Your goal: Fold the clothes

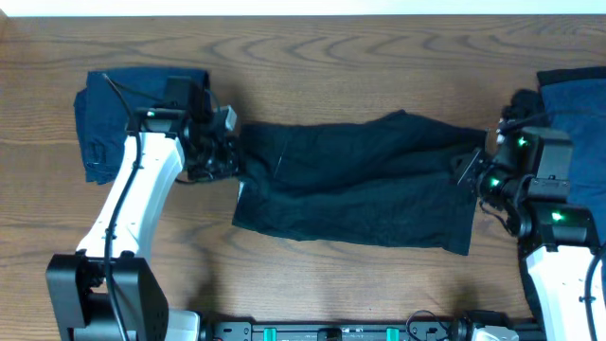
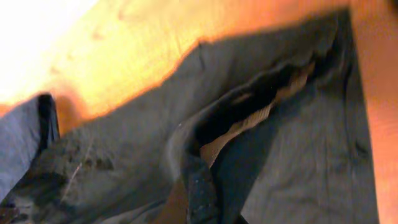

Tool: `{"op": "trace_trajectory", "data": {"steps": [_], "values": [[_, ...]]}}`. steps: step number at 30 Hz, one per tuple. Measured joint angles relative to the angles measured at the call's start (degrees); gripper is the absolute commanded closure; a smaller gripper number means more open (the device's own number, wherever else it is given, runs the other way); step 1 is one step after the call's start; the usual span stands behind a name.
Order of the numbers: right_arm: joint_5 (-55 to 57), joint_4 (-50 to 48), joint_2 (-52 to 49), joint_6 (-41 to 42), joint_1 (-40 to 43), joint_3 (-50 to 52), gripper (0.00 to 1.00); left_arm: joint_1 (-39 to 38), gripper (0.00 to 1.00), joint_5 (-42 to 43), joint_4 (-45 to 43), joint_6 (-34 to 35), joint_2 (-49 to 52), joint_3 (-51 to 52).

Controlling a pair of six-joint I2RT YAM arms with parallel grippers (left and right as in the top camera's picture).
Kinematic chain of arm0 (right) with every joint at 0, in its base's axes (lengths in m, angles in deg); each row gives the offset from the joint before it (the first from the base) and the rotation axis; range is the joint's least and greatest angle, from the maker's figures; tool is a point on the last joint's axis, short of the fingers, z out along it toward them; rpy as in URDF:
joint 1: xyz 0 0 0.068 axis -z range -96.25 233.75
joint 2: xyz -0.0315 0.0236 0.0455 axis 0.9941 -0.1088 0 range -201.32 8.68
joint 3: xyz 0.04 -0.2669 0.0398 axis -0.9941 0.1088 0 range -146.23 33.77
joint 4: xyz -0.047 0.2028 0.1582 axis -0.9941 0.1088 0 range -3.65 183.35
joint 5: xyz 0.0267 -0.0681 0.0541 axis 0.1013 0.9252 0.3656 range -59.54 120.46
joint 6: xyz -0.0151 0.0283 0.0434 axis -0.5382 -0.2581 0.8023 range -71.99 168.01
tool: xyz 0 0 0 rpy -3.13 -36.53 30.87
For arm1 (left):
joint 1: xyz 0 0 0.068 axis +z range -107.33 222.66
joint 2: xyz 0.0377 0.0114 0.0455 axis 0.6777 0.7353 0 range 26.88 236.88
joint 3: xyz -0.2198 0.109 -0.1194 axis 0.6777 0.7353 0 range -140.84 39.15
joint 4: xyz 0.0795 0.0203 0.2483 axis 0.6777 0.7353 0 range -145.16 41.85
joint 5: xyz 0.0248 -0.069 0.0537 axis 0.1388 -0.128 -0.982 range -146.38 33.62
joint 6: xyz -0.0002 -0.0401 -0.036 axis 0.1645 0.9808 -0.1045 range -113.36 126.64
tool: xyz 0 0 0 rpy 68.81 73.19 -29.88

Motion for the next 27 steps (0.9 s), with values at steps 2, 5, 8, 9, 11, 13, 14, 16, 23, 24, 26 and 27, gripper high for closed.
{"op": "trace_trajectory", "data": {"steps": [2,5,8,9,11,13,14,16,23,24,26,27], "values": [[1.6,-2.5,0.0,-0.1,0.0,-0.3,0.99,0.0,0.94,0.0,-1.9,1.1,0.0,-1.4],[4.0,-6.7,-0.7,-0.8,0.0,-0.3,0.99,0.0,0.94,0.0,-6.5,3.5,0.0,-2.7],[5.4,-11.1,-3.0,-1.9,0.0,-0.5,0.99,0.0,0.94,0.0,-11.9,6.2,0.0,-3.0],[5.7,-12.8,-4.0,-2.4,0.0,-0.5,0.99,0.0,0.94,0.0,-13.7,6.8,0.0,-3.0],[6.4,-16.6,-6.6,-3.2,0.0,-0.6,0.99,0.0,0.94,0.0,-18.1,8.2,0.0,-3.0],[7.2,-20.0,-9.2,-3.8,0.0,-0.7,0.99,0.0,0.94,0.0,-22.0,9.2,0.0,-3.0],[7.7,-21.8,-10.6,-4.0,0.0,-0.7,0.99,-0.1,0.94,0.0,-23.6,9.5,0.0,-3.0],[8.7,-25.3,-13.6,-4.6,0.0,-0.7,0.99,-0.1,0.94,0.0,-26.9,9.9,0.0,-3.0],[9.9,-38.7,-23.1,-8.0,0.0,-0.9,0.99,-0.1,0.94,0.0,-33.3,10.6,0.4,-3.0],[9.9,-40.8,-24.5,-8.6,0.0,-0.9,0.99,-0.1,0.94,0.0,-34.2,10.7,0.9,-3.0],[10.0,-45.5,-27.1,-9.5,0.0,-1.0,0.99,-0.1,0.94,0.0,-35.9,10.7,2.5,-3.0],[10.0,-47.7,-28.4,-9.8,0.0,-1.0,0.99,-0.1,0.94,0.0,-36.9,10.7,3.6,-3.0]]}}
